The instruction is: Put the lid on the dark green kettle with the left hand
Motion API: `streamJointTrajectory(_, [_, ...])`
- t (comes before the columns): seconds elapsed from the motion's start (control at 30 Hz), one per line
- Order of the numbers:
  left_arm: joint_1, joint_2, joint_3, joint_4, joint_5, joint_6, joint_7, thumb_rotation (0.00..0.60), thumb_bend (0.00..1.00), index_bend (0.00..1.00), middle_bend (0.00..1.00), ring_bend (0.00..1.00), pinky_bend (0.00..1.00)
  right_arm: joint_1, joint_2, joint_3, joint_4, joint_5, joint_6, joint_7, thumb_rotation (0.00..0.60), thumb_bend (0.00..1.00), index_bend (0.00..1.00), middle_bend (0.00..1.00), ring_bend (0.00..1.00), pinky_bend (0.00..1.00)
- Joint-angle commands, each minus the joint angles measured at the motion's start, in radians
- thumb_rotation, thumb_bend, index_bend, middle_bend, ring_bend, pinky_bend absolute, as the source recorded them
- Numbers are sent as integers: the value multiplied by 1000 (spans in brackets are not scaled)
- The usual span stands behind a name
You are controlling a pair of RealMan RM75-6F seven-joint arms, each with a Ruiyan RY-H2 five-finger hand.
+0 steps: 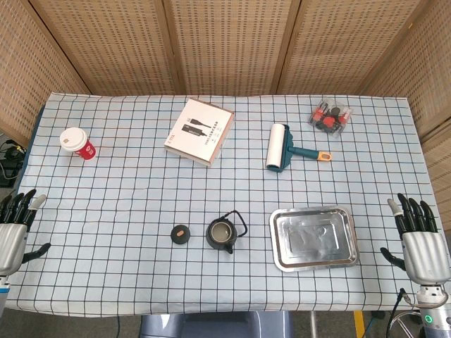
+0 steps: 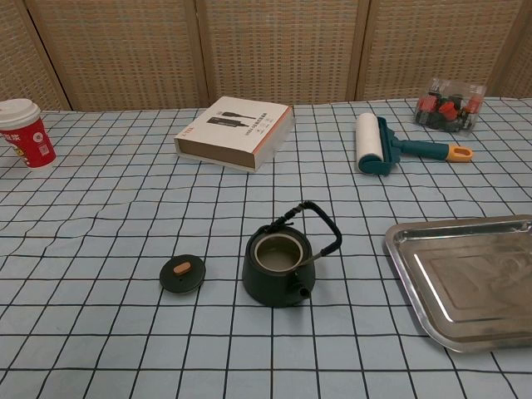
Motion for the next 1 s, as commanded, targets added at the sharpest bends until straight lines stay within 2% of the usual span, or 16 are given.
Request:
streamJointTrajectory(0.03, [-1, 0, 0, 0, 0, -1, 1, 600, 72, 0, 0, 0, 0, 0, 0, 1, 0, 0, 0, 1, 600, 40, 11, 0, 0, 0])
streamJointTrajectory(0.8, [-20, -25, -2, 3, 9, -19, 14, 600, 84, 3, 0, 0, 0, 6, 6, -1, -5, 16, -30, 17, 600, 40, 21, 0, 0, 0])
streamJointTrajectory(0.87, [-33, -31, -2, -2, 9, -41, 19, 600, 135, 64, 0, 0, 0, 6, 7, 1, -5, 22, -35, 23, 600, 40, 21, 0, 0, 0])
streamJointTrajectory(0.93, [-48, -36, -3, -8, 8, -65, 30, 600, 210, 182, 0, 0, 0, 8, 8, 1, -4, 28, -41, 28, 600, 39, 22, 0, 0, 0])
streamJointTrajectory(1.0, [-72, -43, -9, -20, -1, -101, 65, 600, 220, 223, 0, 0, 0, 10, 12, 1, -6, 35, -52, 32, 600, 40, 22, 0, 0, 0])
